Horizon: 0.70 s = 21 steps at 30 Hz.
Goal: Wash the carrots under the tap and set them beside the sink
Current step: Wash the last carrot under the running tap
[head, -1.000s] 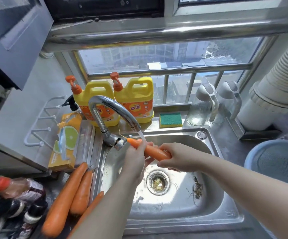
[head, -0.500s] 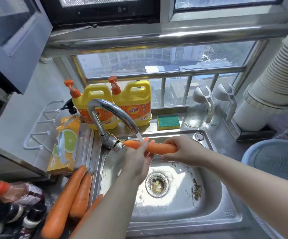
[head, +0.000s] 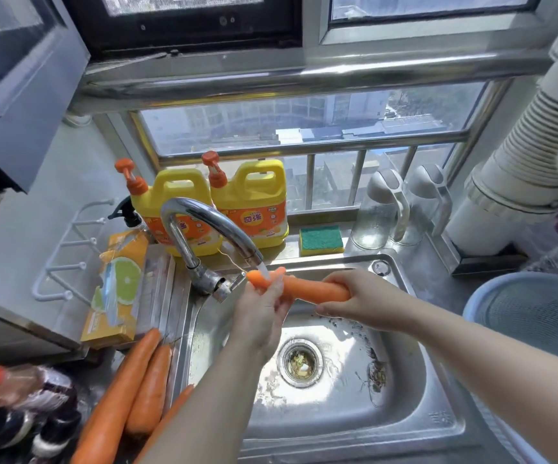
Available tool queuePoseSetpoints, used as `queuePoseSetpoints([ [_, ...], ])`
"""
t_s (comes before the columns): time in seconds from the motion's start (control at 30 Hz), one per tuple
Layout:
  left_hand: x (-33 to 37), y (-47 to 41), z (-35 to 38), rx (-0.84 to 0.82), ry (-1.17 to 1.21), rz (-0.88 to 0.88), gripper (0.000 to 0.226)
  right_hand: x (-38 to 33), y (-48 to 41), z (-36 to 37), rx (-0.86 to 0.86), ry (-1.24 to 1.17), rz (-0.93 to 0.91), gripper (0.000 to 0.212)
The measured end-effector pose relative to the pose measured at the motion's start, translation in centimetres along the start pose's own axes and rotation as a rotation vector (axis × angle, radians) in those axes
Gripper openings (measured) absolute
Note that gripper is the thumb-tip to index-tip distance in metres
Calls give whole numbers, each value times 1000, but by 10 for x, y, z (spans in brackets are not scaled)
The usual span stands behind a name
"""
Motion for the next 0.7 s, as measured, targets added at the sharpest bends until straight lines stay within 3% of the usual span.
queuePoseSetpoints([
  [0.13, 3, -2, -9, 80, -73, 26, 11, -8, 7, 6, 11, 55, -44, 31],
  [0.27, 1, -4, -13, 142, 22, -5, 34, -16, 5, 4, 41, 65, -59, 30],
  [0.47, 0, -2, -3, -48, -24, 16, 43, -8, 0, 3, 26, -10, -35, 23],
  [0.57, 10, -4, -6, 28, -87, 71, 29, -12, 4, 8, 18, -5, -50, 29],
  [0.7, 11, -10, -21, 176, 49, -20, 45, -22, 7, 9, 27, -21, -92, 36],
])
Point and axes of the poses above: each hand's wrist, its own y-axis away from the middle knuckle, its own z-axis out of the palm, x = y × z, the point moved 10 cm from there along -y, towards the middle knuckle, and after that the axes turned 6 degrees about z, right-handed, at the moved point
